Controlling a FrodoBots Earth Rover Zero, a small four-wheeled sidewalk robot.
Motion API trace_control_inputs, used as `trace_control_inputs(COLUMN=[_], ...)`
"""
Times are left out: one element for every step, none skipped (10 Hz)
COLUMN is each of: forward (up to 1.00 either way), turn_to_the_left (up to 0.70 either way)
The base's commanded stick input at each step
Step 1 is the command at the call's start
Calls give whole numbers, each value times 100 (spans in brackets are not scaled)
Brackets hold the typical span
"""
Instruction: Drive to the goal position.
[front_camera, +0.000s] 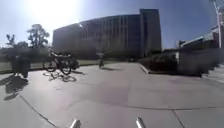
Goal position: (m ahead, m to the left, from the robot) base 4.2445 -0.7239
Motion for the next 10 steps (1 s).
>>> trace_control_inputs(forward=[100,100,100,100,100,100,100,100,100,100], turn_to_the_left=[-12,0,0,0,0,0,0,3,10,2])
